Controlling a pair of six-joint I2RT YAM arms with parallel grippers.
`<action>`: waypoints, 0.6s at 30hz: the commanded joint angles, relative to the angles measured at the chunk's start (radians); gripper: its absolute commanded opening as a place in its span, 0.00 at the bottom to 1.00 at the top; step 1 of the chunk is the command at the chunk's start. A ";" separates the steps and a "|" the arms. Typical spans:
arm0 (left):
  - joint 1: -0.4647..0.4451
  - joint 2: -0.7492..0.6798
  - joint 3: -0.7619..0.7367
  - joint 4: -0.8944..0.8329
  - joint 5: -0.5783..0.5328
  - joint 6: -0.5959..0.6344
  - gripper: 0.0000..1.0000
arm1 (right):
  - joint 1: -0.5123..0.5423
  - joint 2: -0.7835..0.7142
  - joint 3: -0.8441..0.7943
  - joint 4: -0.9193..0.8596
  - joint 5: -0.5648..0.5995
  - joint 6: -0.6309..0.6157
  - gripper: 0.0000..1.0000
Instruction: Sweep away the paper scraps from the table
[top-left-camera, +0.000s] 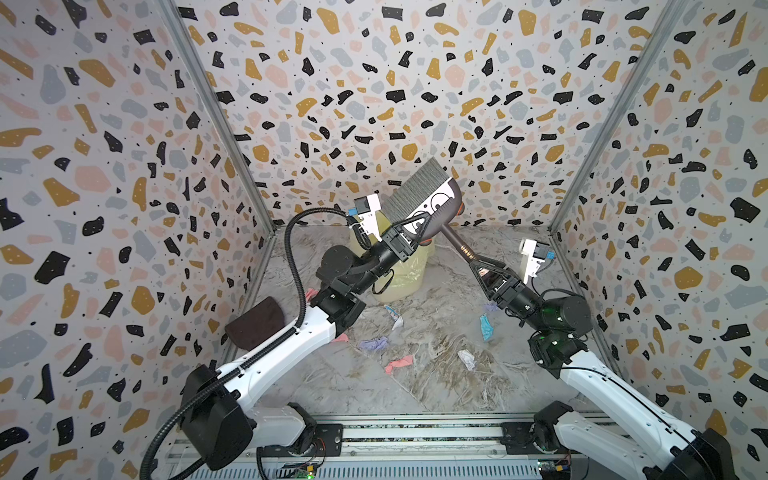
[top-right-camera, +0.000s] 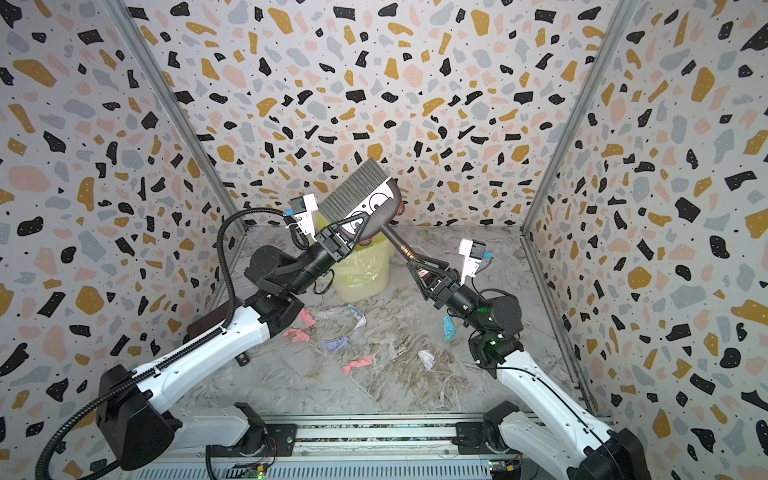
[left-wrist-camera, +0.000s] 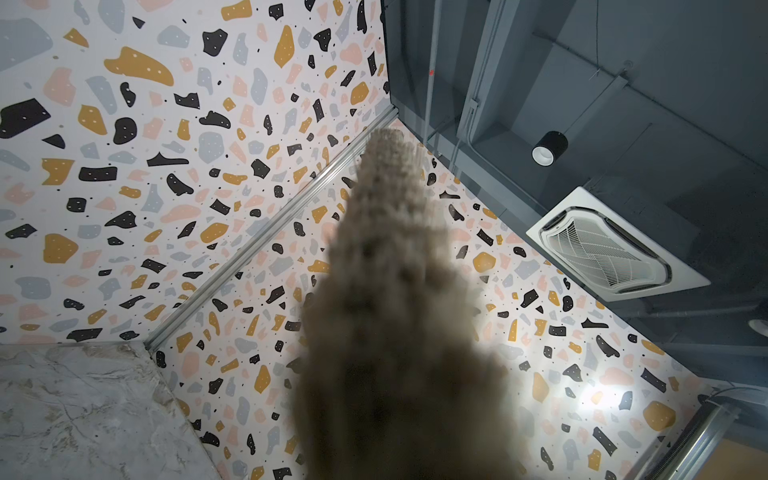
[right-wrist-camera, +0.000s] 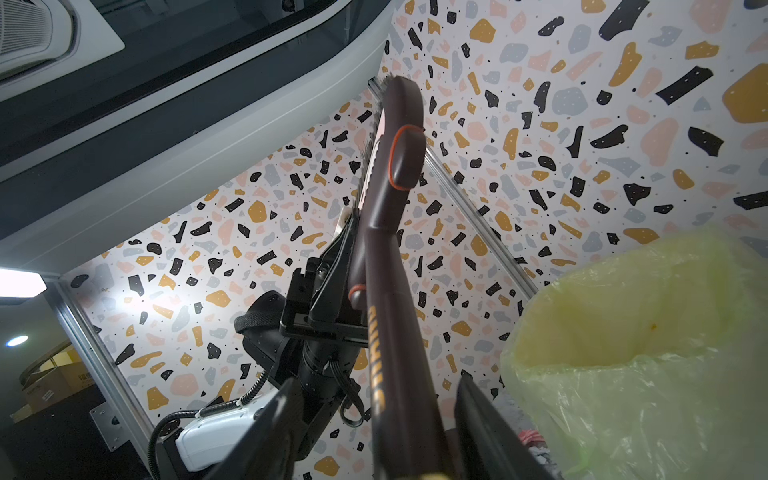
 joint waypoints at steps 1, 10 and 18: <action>-0.015 0.001 0.012 0.064 0.023 0.015 0.00 | -0.007 -0.009 0.015 0.055 -0.016 0.015 0.54; -0.028 0.007 0.017 0.045 0.033 0.023 0.00 | -0.017 -0.003 0.017 0.070 -0.020 0.032 0.38; -0.031 0.015 0.025 0.038 0.041 0.025 0.00 | -0.022 0.005 0.020 0.079 -0.026 0.047 0.19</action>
